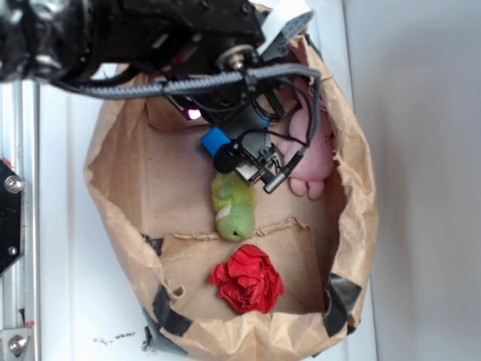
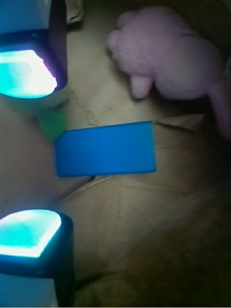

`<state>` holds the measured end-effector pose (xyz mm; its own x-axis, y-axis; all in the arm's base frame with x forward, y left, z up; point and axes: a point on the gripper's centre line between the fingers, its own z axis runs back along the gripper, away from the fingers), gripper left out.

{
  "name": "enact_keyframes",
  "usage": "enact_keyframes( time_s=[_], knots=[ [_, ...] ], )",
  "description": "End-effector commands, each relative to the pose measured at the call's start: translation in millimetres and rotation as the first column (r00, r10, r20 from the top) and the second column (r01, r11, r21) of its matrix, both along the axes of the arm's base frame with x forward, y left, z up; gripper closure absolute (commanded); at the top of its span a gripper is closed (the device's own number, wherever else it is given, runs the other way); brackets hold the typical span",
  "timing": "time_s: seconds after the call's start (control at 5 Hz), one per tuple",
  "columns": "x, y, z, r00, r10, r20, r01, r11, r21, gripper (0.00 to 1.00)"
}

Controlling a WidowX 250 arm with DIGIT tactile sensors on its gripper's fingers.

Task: Grab the blue block.

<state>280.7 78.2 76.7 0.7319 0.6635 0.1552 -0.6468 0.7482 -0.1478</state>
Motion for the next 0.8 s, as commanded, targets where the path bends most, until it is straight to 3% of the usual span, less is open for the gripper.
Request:
enact_keyframes(
  time_s=[0.0, 0.4, 0.6],
  knots=[
    [-10, -4, -3, 1.0, -0.014, -0.018, 0.014, 1.0, -0.022, 0.0],
    [12, -10, -13, 1.0, -0.003, -0.014, 0.003, 0.999, 0.048, 0.0],
    [12, -10, -13, 1.0, -0.003, -0.014, 0.003, 0.999, 0.048, 0.0]
  ],
)
